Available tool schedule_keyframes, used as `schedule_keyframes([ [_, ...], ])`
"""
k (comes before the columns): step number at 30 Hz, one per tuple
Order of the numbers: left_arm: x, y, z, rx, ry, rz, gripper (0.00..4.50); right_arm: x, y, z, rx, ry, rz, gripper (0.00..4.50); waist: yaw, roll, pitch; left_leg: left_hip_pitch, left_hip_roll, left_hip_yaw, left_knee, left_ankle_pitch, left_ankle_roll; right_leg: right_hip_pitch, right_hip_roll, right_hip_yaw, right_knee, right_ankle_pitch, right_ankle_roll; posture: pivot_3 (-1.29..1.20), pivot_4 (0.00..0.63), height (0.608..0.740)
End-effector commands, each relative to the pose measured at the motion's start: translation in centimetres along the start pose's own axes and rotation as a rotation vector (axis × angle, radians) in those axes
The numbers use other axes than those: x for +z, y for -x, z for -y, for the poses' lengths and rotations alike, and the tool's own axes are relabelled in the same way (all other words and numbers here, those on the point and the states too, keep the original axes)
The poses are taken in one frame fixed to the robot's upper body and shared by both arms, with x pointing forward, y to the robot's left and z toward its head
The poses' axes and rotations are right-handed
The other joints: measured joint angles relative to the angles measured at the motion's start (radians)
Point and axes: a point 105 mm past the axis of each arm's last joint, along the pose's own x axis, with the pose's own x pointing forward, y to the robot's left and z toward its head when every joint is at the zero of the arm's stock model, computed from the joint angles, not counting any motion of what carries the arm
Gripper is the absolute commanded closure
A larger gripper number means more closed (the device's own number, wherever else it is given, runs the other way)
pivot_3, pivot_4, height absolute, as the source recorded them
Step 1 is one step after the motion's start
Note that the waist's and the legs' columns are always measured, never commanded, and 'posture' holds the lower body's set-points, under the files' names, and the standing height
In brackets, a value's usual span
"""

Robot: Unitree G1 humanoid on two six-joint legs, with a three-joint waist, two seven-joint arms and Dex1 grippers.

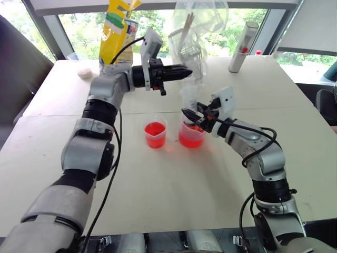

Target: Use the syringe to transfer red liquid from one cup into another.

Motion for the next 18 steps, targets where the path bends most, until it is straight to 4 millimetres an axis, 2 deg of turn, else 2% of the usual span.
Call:
schedule_keyframes([
  [1,6.75,1.15,-0.34,0.059,-0.192,0.145,4.46,-2.16,-0.37,-2.13,0.097,-0.013,-0.090,3.11,0.000,0.000,0.000,0.000,0.000,0.000,0.000,0.000,0.000,0.000,0.000,0.000,0.000,0.000,0.000,0.00,0.150,0.739],
  [18,6.70,0.98,-0.17,0.048,-0.187,0.153,4.46,-2.04,-0.37,-2.03,0.098,-0.001,-0.090,3.11,0.000,0.000,0.000,0.000,0.000,0.000,0.000,0.000,0.000,0.000,0.000,0.000,0.000,0.000,0.000,0.00,0.150,0.739],
])
